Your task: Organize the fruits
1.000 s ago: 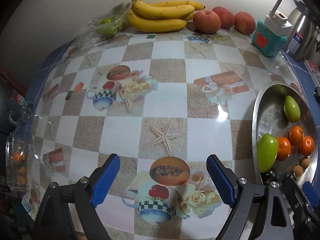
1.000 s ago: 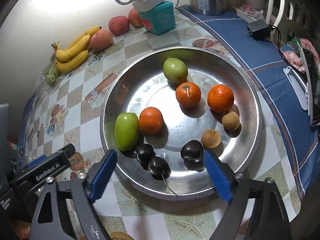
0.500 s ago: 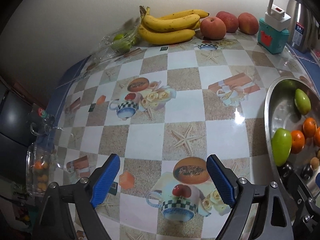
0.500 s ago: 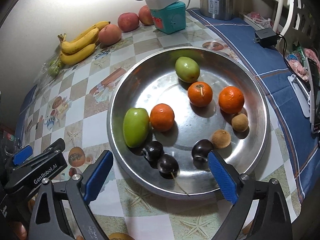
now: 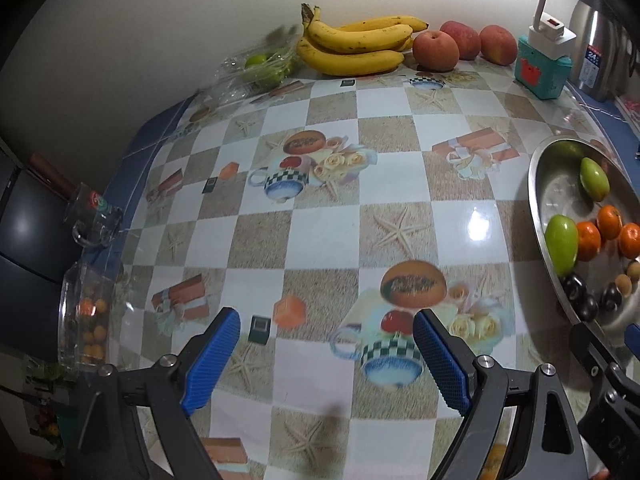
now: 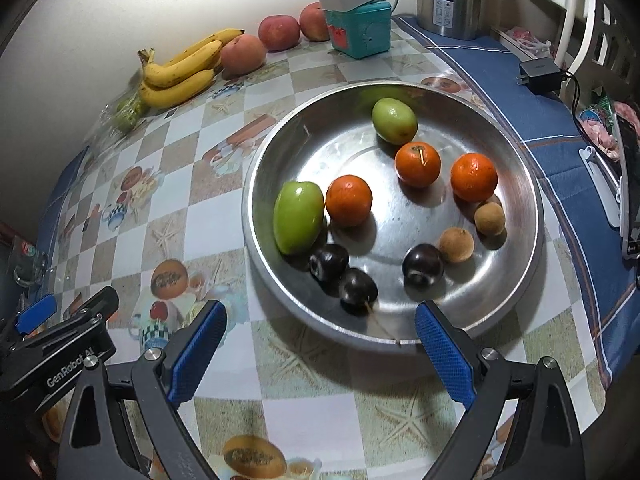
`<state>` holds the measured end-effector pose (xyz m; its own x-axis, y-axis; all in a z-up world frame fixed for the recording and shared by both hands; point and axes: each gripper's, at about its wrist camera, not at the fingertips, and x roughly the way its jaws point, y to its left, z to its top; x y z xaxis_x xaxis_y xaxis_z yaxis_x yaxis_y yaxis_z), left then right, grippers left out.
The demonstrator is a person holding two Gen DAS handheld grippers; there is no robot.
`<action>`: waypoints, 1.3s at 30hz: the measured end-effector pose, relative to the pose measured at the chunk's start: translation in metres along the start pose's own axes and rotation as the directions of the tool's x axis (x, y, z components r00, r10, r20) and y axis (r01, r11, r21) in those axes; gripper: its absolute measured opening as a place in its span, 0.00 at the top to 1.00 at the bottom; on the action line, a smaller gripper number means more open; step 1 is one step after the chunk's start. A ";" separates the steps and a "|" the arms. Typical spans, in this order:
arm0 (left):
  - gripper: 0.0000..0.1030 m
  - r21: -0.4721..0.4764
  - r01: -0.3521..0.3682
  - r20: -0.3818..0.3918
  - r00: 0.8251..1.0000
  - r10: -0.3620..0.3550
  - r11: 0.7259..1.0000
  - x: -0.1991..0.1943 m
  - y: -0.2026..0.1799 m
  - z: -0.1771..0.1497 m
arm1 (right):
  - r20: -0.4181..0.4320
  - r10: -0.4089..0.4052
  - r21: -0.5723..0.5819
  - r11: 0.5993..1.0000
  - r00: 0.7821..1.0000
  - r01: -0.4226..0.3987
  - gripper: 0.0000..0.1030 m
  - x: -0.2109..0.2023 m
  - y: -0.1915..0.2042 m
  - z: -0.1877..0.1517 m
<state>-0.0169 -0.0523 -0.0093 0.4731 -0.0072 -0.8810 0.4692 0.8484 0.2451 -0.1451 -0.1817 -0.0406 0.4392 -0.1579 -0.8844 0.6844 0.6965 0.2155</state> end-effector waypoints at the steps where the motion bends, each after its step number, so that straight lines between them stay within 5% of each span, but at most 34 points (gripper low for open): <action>1: 0.12 -0.003 0.004 -0.002 1.000 -0.004 1.000 -0.001 0.001 -0.002 | 0.001 -0.002 -0.002 1.000 1.000 0.002 0.07 -0.001 0.000 -0.002; 22: 0.12 -0.081 0.088 0.005 0.996 -0.088 0.993 -0.014 0.028 -0.026 | 0.079 -0.037 -0.046 0.998 0.996 0.041 0.07 -0.031 0.012 -0.018; 39: 0.12 -0.120 0.088 -0.014 0.996 -0.090 0.989 -0.010 0.033 -0.026 | 0.058 -0.040 -0.052 0.998 0.998 0.043 0.07 -0.026 0.013 -0.018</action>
<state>-0.0254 -0.0109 -0.0030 0.4181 -0.0761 -0.9052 0.4164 0.9017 0.1165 -0.1579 -0.1557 -0.0225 0.4447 -0.2255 -0.8668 0.6715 0.7244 0.1560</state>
